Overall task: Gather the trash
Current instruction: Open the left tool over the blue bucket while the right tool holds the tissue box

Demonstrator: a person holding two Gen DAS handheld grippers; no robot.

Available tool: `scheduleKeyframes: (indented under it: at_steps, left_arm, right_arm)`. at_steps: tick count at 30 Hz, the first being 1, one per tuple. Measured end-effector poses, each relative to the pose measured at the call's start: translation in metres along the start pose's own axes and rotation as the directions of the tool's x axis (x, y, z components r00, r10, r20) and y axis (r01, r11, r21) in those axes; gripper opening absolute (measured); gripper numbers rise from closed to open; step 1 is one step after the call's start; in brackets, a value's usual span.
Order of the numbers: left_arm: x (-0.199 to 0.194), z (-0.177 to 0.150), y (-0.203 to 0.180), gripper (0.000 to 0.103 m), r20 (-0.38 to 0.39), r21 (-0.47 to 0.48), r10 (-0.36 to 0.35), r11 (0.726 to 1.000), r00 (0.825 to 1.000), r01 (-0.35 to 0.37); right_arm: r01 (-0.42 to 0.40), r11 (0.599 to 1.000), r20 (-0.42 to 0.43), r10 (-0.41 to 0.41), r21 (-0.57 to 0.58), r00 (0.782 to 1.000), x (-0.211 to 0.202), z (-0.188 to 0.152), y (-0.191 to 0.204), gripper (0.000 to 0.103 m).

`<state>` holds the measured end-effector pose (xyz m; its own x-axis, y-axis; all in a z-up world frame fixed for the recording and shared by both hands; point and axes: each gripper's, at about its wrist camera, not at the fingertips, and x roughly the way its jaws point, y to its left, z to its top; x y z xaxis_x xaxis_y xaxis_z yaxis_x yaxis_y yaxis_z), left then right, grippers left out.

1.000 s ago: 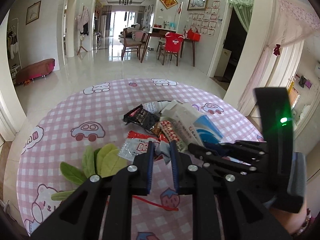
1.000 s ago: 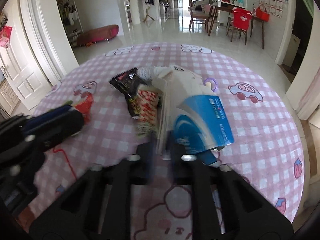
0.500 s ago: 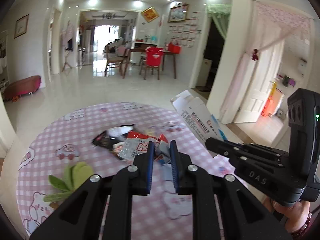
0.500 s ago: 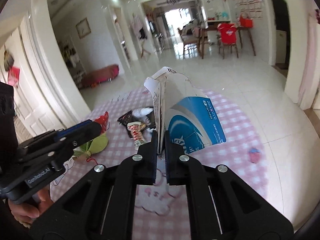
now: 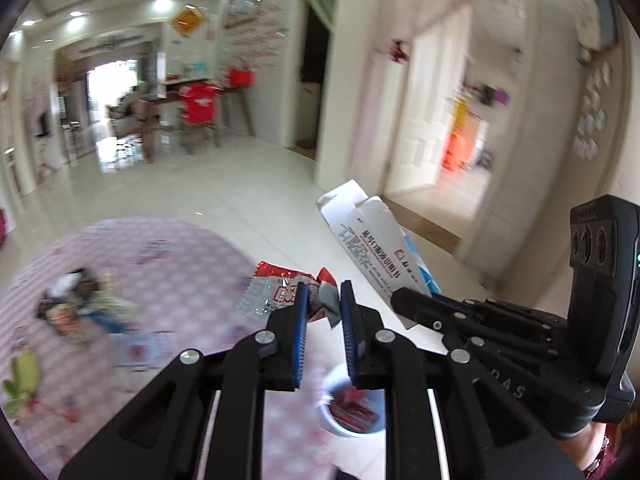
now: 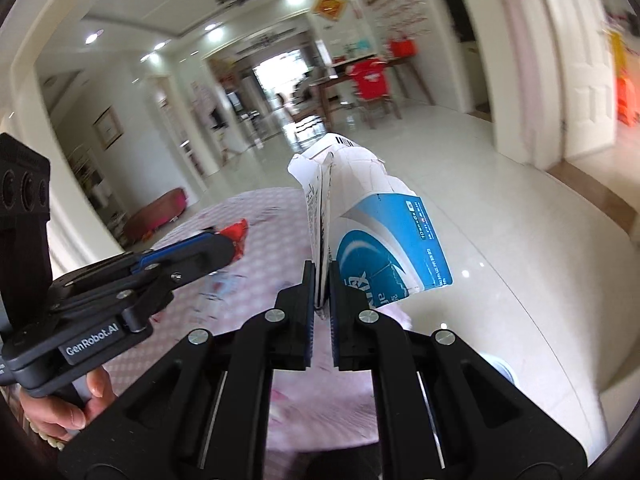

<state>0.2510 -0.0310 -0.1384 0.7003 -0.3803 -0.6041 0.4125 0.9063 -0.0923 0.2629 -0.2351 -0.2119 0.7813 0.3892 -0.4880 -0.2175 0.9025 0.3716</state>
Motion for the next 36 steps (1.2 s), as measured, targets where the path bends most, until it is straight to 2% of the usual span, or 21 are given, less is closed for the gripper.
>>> scheduleKeyframes:
  at_steps: [4, 8, 12, 14, 15, 16, 22, 36]
  left_arm:
    - [0.044, -0.007, -0.043, 0.016, -0.083, 0.041, -0.087, 0.995, 0.993, 0.091]
    - [0.087, -0.015, -0.071, 0.016, -0.152, 0.068, -0.12, 0.989, 0.981, 0.131]
    - [0.13, -0.019, -0.088, 0.019, -0.211, 0.047, -0.158, 0.984, 0.965, 0.172]
    - [0.147, -0.021, -0.093, 0.034, -0.24, 0.026, -0.17, 0.983, 0.956, 0.182]
    - [0.157, -0.022, -0.094, 0.048, -0.257, 0.007, -0.165, 0.985, 0.952, 0.173]
    - [0.162, -0.023, -0.094, 0.057, -0.263, -0.004, -0.157, 0.987, 0.952, 0.161]
    - [0.172, -0.032, -0.095, 0.062, -0.288, -0.01, -0.15, 0.988, 0.946, 0.154]
    - [0.155, -0.03, -0.088, 0.065, -0.26, -0.003, -0.102, 0.994, 0.96, 0.105]
  right_arm:
    - [0.062, 0.995, 0.01, -0.063, 0.077, 0.998, -0.018, -0.012, -0.046, 0.006]
    - [0.128, 0.98, 0.019, -0.133, 0.155, 0.991, -0.034, -0.027, -0.09, 0.006]
    - [0.17, 0.963, 0.014, -0.177, 0.207, 0.984, -0.041, -0.039, -0.12, 0.006]
    - [0.187, 0.955, 0.009, -0.194, 0.229, 0.981, -0.042, -0.043, -0.129, 0.006]
    - [0.189, 0.953, 0.006, -0.196, 0.238, 0.981, -0.043, -0.045, -0.133, 0.006]
    - [0.191, 0.949, 0.002, -0.198, 0.25, 0.98, -0.042, -0.047, -0.138, 0.006]
    - [0.196, 0.943, -0.023, -0.197, 0.268, 0.98, -0.035, -0.047, -0.147, 0.007]
    - [0.178, 0.95, -0.041, -0.173, 0.258, 0.984, -0.024, -0.05, -0.149, 0.007]
